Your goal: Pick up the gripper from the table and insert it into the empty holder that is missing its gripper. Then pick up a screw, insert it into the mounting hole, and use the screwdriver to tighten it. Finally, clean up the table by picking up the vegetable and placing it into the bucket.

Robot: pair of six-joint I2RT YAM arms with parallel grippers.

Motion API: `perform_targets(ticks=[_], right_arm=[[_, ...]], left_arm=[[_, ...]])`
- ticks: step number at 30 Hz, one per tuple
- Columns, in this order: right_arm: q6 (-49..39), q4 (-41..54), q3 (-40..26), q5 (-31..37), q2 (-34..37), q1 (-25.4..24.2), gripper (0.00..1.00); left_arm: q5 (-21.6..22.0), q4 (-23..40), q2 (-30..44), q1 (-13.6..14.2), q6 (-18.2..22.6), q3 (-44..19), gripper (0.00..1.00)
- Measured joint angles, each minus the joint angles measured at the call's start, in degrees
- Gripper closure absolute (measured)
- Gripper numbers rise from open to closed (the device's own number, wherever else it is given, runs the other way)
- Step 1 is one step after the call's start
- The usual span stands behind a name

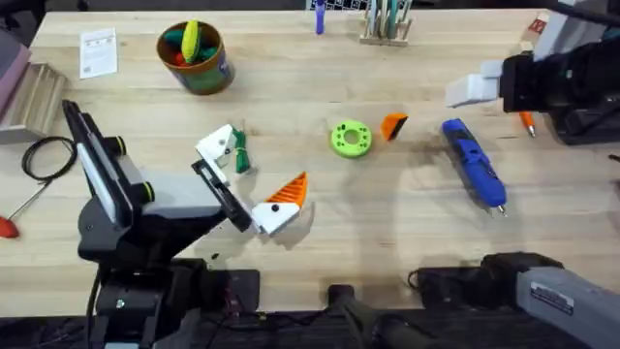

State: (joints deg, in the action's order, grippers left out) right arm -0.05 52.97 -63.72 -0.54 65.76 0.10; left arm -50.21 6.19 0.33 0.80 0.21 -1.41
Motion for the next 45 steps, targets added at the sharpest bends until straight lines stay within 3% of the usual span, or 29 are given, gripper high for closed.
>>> perform_targets(ticks=[10,45], right_arm=[[0.0,0.0,0.0,0.0,0.0,0.0,0.01],[0.0,0.0,0.0,0.0,0.0,0.0,0.009]], left_arm=[[-1.5,-0.3,0.0,0.0,2.4,0.2,0.015],[-1.5,-0.4,0.0,0.0,2.6,0.2,0.015]])
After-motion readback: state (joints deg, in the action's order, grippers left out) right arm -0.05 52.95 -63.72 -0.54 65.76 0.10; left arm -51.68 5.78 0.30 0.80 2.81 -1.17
